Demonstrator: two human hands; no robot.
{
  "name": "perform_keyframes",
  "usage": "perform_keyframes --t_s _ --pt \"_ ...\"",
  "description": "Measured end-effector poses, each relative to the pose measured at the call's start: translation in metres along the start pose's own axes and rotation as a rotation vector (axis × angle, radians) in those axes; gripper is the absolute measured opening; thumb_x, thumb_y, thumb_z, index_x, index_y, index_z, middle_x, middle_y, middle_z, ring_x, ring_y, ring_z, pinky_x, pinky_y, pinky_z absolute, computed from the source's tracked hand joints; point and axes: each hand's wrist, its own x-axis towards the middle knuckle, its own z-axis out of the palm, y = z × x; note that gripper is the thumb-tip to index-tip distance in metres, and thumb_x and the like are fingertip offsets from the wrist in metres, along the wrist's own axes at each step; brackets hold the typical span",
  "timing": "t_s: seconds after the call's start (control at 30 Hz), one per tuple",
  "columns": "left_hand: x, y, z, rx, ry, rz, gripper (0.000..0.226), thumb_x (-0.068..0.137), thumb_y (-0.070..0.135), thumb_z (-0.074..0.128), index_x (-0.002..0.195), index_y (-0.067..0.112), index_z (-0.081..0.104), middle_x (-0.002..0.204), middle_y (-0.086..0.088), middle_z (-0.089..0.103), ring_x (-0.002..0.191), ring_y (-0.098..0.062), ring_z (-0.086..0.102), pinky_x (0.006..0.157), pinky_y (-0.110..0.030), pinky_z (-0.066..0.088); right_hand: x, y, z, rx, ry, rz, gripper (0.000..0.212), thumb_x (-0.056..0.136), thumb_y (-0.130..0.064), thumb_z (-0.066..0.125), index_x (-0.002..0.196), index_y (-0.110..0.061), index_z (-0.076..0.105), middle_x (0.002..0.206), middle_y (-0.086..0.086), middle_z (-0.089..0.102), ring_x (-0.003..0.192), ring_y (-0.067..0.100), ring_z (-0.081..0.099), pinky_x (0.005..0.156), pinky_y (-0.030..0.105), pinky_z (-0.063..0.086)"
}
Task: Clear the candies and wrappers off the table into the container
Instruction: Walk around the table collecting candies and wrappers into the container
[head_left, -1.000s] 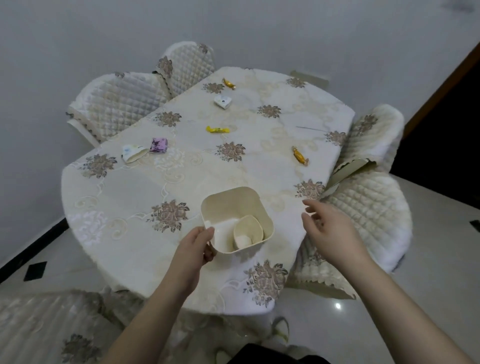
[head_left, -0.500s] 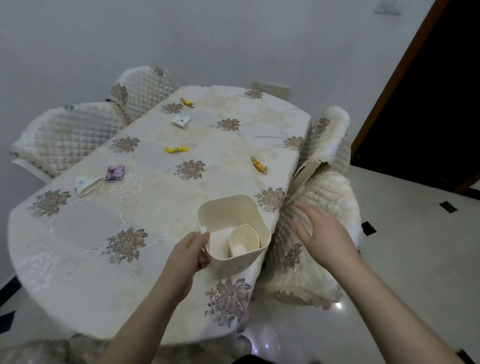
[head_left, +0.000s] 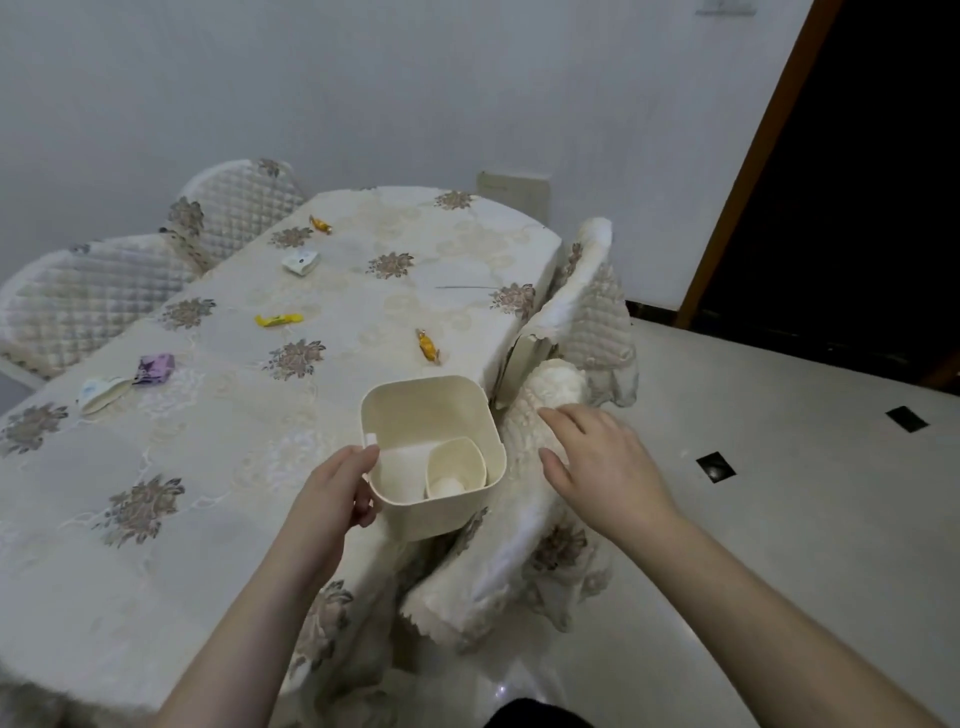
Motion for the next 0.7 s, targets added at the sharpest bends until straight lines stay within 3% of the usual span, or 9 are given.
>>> perform_keyframes --t_s 0.2,0.43,0.6,0.7 --pt "-0.002 -0.003 0.053 -0.036 0.044 -0.054 0.02 0.092 0.026 0.06 0.079 0.011 0.061 0.057 0.002 0.044 0.049 -0.011 0.04 0.052 -0.028 0.04 0.002 0.054 -0.018 0.004 0.017 -0.007 0.046 0.093 -0.034 0.05 0.136 -0.018 0.05 0.129 0.002 0.057 0.119 0.023 0.052 0.099 0.039 0.04" --pt "0.023 0.005 0.077 -0.065 0.068 -0.045 0.02 0.095 0.02 0.058 0.078 0.009 0.06 0.061 -0.003 0.041 0.048 -0.012 0.038 0.057 -0.033 0.037 0.036 0.085 -0.016 -0.027 0.017 -0.01 0.045 0.093 -0.036 0.048 0.134 -0.018 0.05 0.128 0.002 0.056 0.116 0.023 0.053 0.099 0.039 0.041" --pt "0.05 0.004 0.084 -0.056 0.037 -0.017 0.042 0.097 0.014 0.053 0.056 0.023 0.057 0.056 0.002 0.044 0.051 -0.014 0.041 0.053 -0.027 0.038 0.084 0.099 -0.002 -0.056 -0.025 -0.058 0.046 0.093 -0.037 0.046 0.136 -0.022 0.048 0.132 -0.001 0.054 0.118 0.023 0.051 0.099 0.038 0.04" --pt "0.066 -0.001 0.086 -0.04 0.048 -0.028 0.029 0.098 0.01 0.051 0.069 0.012 0.05 0.06 0.001 0.044 0.057 -0.017 0.04 0.057 -0.029 0.037 0.12 0.102 0.005 -0.064 -0.046 -0.105 0.046 0.093 -0.036 0.048 0.136 -0.02 0.048 0.132 0.0 0.055 0.118 0.024 0.051 0.098 0.039 0.04"
